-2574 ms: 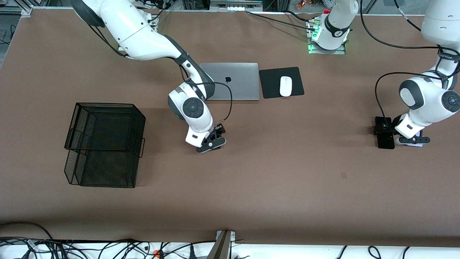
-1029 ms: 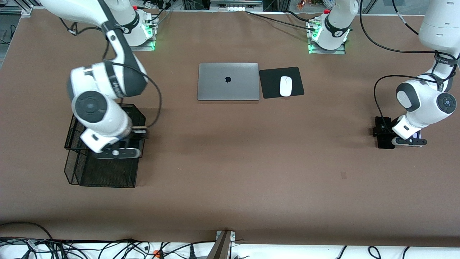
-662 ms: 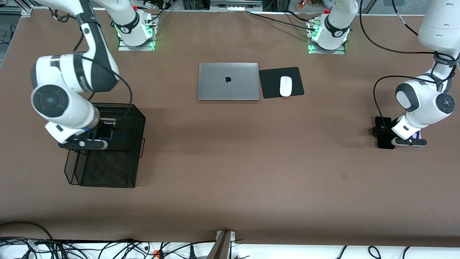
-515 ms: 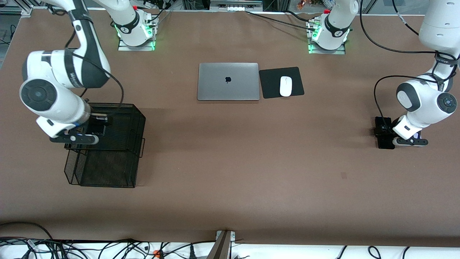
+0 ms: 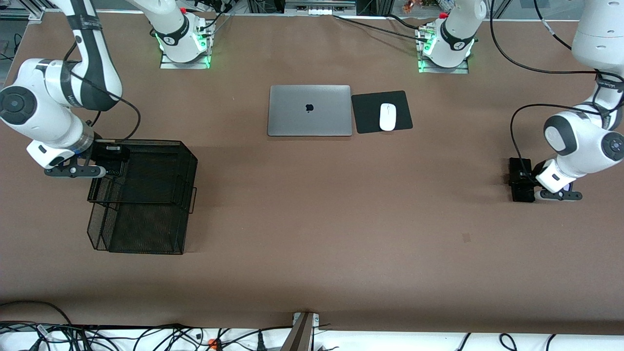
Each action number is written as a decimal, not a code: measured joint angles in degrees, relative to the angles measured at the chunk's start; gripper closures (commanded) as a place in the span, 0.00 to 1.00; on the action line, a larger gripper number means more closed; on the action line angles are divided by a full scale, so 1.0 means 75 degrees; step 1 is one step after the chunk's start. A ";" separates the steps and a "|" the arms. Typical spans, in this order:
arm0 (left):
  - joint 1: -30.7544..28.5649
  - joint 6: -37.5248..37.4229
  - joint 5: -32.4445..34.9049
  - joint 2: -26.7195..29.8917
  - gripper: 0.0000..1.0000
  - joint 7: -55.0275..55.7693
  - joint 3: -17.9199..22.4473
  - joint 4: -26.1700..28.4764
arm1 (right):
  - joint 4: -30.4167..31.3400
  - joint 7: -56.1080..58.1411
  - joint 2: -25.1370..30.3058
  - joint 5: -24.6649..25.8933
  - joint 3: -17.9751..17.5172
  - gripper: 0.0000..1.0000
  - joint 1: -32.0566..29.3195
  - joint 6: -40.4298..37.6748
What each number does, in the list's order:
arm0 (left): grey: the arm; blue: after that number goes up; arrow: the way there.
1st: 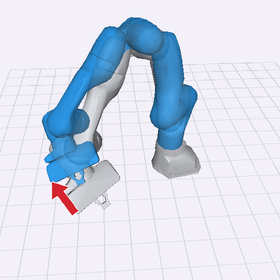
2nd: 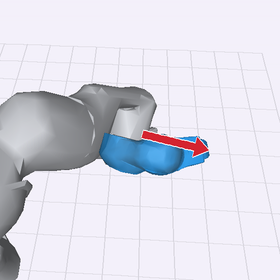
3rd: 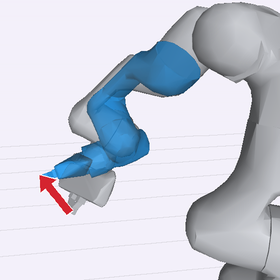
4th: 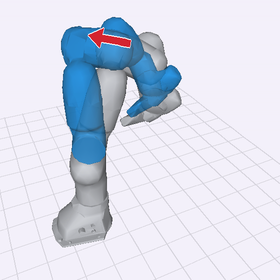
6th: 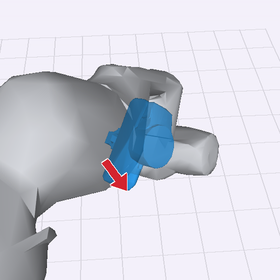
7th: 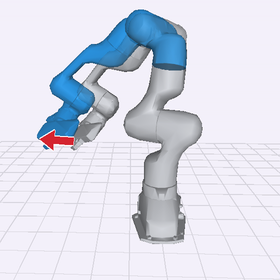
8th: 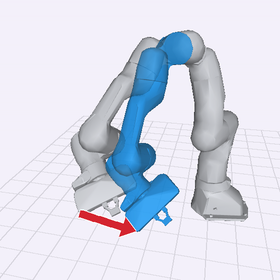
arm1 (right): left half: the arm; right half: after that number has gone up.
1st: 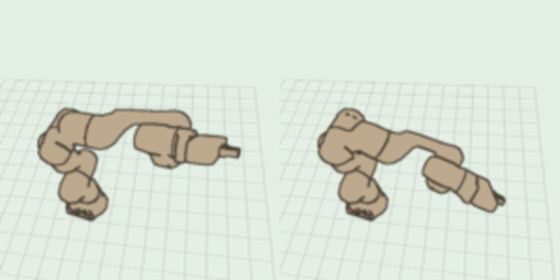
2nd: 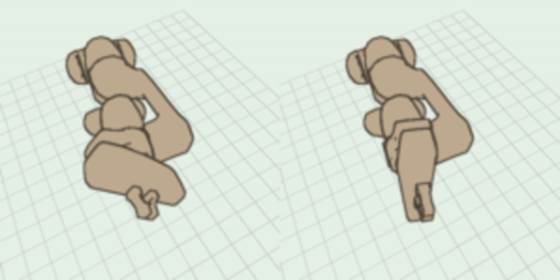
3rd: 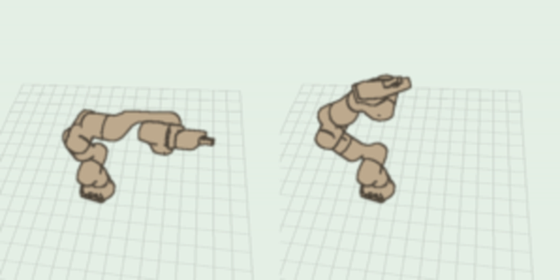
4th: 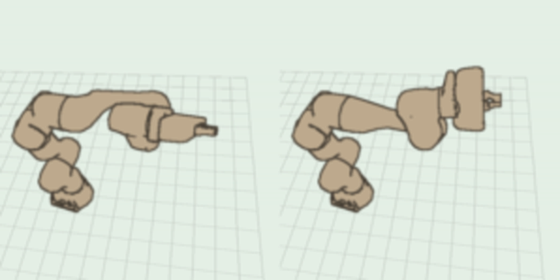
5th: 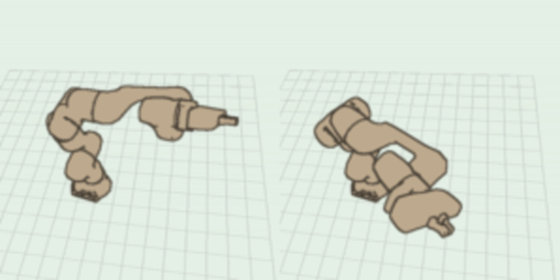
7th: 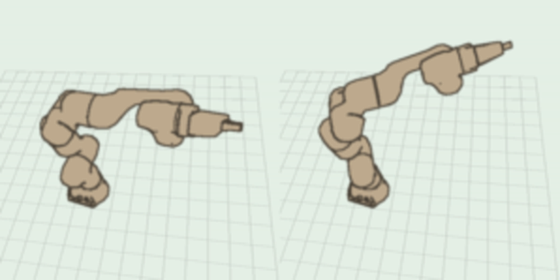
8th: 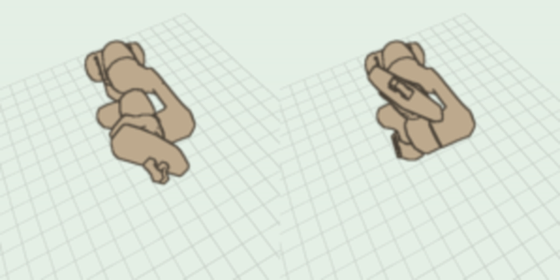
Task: Place phones with both arms
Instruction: 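Lower the flip phone into the black mesh basket with the right gripper, then carry the black phone to the table middle and set it down with the left gripper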
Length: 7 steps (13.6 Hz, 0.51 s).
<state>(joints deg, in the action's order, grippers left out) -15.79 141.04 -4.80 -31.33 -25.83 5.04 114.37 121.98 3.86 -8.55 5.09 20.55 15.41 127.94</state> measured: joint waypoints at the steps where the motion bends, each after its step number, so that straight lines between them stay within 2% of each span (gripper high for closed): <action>1: 0.0005 -0.0386 0.0000 -0.0005 1.00 0.0011 -0.0002 -0.0268 | 0.0076 0.0041 -0.0015 -0.0067 0.0006 0.64 0.0002 0.0159; 4: 0.0188 -0.1284 0.0000 -0.0011 1.00 0.0517 -0.0074 -0.0895 | 0.0125 0.0043 -0.0151 -0.0138 -0.0007 0.61 0.0022 0.0616; 6: 0.0842 -0.1709 0.0030 -0.0021 1.00 0.1712 -0.0110 -0.1147 | 0.0125 0.0047 -0.0293 -0.0369 -0.0008 0.51 0.0027 0.0803; 7: 0.1319 -0.1783 0.0065 -0.0033 1.00 0.2479 -0.0129 -0.1205 | 0.0125 0.0047 -0.0368 -0.0461 -0.0008 0.43 0.0028 0.0909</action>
<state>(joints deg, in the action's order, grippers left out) -5.90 127.67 -4.32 -31.57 -7.24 4.08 105.33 122.92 4.22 -11.31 1.63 20.49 15.62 134.76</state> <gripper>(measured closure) 0.203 0.176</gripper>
